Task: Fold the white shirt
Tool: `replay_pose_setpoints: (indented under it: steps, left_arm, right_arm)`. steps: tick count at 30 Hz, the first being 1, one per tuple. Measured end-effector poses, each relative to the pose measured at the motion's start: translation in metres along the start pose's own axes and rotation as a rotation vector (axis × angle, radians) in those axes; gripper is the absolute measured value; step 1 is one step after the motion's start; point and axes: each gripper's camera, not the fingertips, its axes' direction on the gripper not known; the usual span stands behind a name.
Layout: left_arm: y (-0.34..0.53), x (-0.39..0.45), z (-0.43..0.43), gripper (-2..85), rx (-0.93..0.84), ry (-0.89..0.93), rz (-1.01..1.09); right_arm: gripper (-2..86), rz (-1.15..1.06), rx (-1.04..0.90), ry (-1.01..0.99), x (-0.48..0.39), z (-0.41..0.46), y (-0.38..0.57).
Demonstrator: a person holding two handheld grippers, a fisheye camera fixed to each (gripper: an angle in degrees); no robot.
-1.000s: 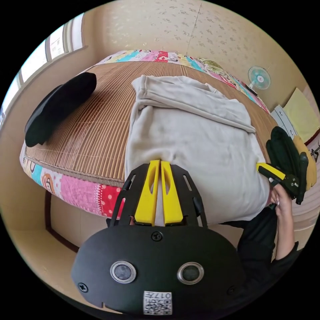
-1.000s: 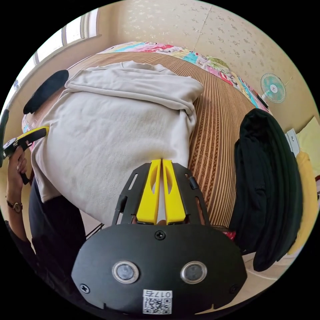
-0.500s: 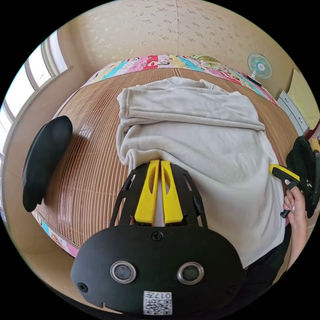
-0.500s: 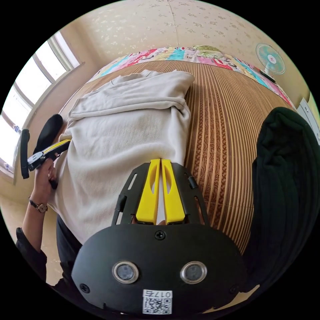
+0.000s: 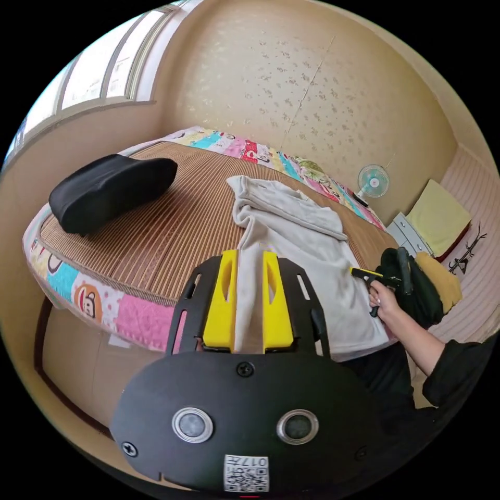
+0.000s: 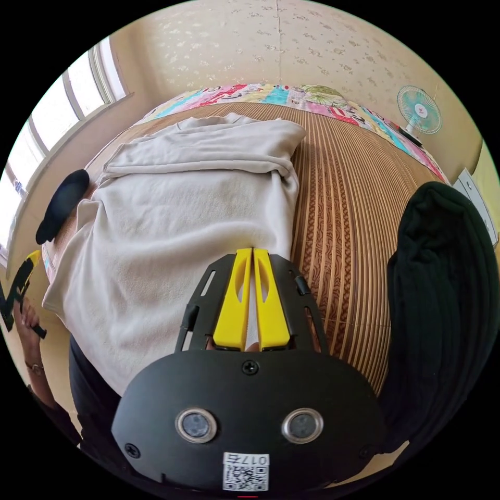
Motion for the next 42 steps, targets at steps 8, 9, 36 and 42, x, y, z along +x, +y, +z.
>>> replay_pose_setpoints:
  steps: [8, 9, 36, 42]
  left_arm:
    - [0.046, -0.058, 0.009, 11.1, -0.126, 0.089, -0.163]
    - [0.049, -0.066, 0.01, 10.3, -0.125, 0.142, -0.181]
    - [0.054, -0.158, -0.049, 6.2, -0.088, 0.465, -0.344]
    - [0.052, -0.178, -0.075, 5.9, -0.014, 0.578, -0.349]
  right_arm:
    - [0.6, 0.033, 0.006, -0.083, 0.022, -0.024, -0.013]
    - [0.7, 0.034, 0.007, -0.086, 0.023, -0.026, -0.014]
    - [0.9, -0.046, -0.109, -0.047, 0.064, -0.175, -0.088]
    - [2.8, -0.111, 0.027, -0.241, 0.128, -0.304, -0.03]
